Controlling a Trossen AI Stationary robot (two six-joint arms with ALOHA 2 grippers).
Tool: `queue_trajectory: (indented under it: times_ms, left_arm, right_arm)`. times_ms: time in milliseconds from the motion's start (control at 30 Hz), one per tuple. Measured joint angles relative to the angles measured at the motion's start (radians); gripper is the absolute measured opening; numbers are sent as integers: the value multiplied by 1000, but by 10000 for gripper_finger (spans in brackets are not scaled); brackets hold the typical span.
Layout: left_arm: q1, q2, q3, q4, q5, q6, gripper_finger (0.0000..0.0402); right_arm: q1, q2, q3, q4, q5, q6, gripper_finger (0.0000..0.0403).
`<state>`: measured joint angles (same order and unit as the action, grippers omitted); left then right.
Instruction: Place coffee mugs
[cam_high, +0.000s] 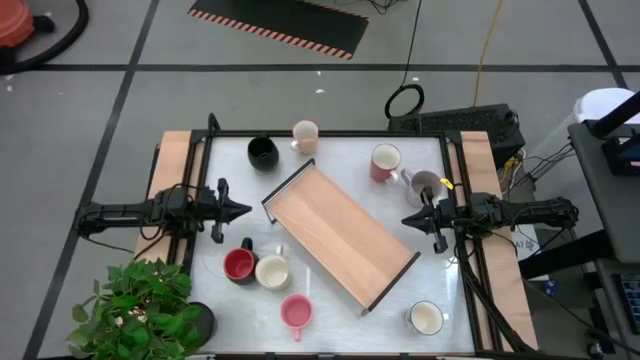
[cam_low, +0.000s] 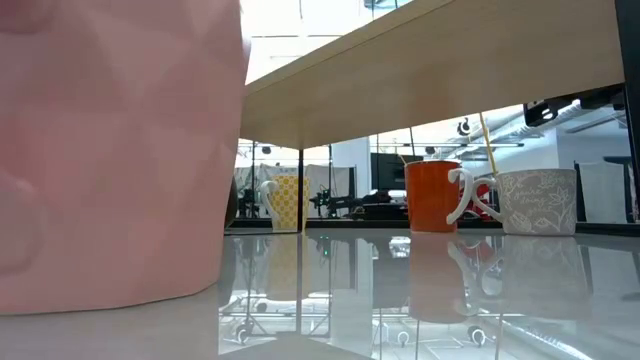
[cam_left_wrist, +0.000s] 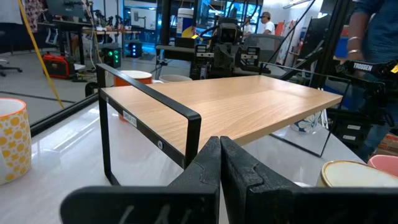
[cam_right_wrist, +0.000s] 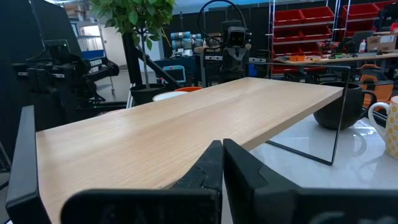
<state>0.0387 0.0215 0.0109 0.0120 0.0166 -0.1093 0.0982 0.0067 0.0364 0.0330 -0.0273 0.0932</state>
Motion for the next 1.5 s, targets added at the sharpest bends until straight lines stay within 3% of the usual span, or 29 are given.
queue_trajectory:
  times_ms: [1500]
  left_arm:
    - [0,0,0,0,0,0,1]
  right_arm:
    - [0,0,0,0,1,-34,0]
